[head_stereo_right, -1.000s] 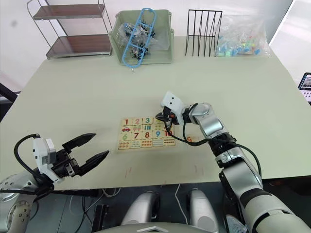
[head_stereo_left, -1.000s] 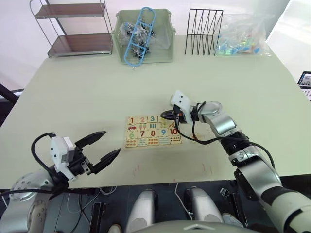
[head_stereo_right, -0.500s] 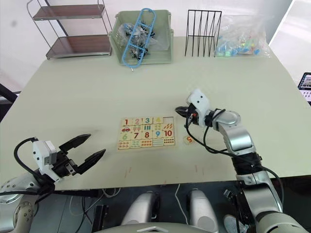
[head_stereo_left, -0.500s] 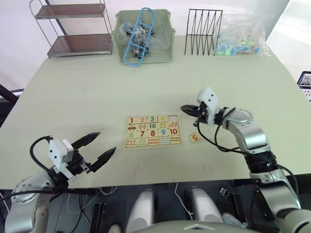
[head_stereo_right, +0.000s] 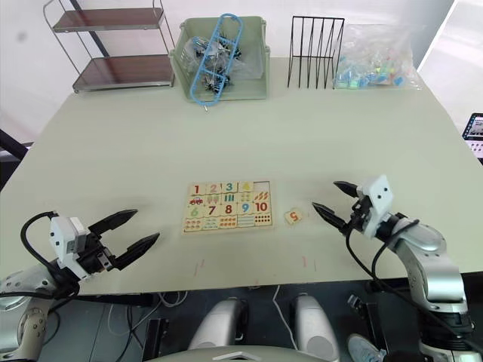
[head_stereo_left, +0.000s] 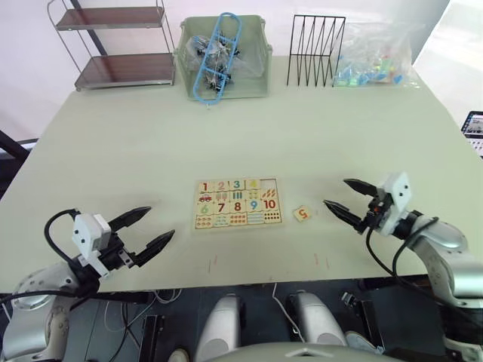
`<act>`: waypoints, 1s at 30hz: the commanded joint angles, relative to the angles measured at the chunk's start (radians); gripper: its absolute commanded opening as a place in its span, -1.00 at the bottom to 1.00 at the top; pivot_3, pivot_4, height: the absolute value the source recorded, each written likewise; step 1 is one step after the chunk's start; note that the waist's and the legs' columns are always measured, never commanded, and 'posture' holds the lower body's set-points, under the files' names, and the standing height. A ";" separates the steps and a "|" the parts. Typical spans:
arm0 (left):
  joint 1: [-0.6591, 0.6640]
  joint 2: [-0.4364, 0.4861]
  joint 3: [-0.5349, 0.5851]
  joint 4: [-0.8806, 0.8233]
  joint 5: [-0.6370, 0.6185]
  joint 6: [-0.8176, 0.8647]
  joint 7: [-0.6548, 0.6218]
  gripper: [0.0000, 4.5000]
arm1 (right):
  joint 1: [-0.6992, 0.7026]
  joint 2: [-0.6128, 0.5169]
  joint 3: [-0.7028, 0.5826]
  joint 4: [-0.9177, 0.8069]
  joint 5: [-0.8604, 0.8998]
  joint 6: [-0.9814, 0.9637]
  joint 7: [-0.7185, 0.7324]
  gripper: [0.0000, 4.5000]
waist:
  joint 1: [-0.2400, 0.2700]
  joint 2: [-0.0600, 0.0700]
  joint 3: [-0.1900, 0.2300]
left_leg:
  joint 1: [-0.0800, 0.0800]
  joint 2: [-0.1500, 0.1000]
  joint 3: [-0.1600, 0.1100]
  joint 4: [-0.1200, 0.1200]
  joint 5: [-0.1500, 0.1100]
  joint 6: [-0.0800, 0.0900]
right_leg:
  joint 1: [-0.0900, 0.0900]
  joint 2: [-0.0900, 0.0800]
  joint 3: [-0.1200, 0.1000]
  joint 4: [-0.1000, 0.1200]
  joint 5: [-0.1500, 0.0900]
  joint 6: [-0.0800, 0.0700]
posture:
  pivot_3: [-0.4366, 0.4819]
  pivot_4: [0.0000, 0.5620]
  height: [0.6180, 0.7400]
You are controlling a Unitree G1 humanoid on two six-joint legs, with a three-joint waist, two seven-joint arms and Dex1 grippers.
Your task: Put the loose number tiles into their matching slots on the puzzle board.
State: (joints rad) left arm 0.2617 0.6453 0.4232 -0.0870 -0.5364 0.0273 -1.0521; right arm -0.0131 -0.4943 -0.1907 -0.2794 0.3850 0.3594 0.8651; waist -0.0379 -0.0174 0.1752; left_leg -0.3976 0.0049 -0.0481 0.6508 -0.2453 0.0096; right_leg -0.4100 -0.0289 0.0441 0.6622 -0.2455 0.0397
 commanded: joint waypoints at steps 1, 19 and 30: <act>0.002 0.018 0.021 -0.008 -0.018 0.005 -0.013 1.00 | 0.071 -0.026 -0.079 -0.030 0.038 -0.072 0.021 0.93 | 0.002 0.000 0.000 | 0.000 0.000 0.000 0.000 0.000 0.000 | 0.000 0.000 0.000 0.000 0.000 0.000 | -0.05 -0.47 0.99; 0.100 0.001 0.054 -0.051 -0.042 0.001 -0.021 1.00 | 0.385 0.054 -0.181 -0.015 0.031 -0.386 -0.023 0.93 | 0.005 -0.001 0.000 | 0.001 0.001 0.002 0.000 0.000 0.000 | 0.001 -0.002 0.002 0.000 -0.004 0.000 | -0.05 -0.47 0.99; 0.112 -0.011 0.061 -0.042 -0.049 -0.015 -0.025 1.00 | 0.413 0.087 -0.149 -0.017 0.037 -0.441 -0.051 0.93 | 0.005 -0.001 0.000 | 0.001 0.001 0.002 0.000 0.000 0.000 | 0.001 -0.003 0.002 0.000 -0.004 -0.001 | -0.05 -0.47 0.99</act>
State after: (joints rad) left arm 0.3691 0.6363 0.4535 -0.1088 -0.5651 0.0352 -1.0704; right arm 0.3953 -0.4051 -0.3293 -0.2655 0.4079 -0.0521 0.8171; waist -0.0324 -0.0180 0.1748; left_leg -0.3965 0.0057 -0.0463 0.6511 -0.2454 0.0096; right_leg -0.4093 -0.0316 0.0459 0.6620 -0.2496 0.0389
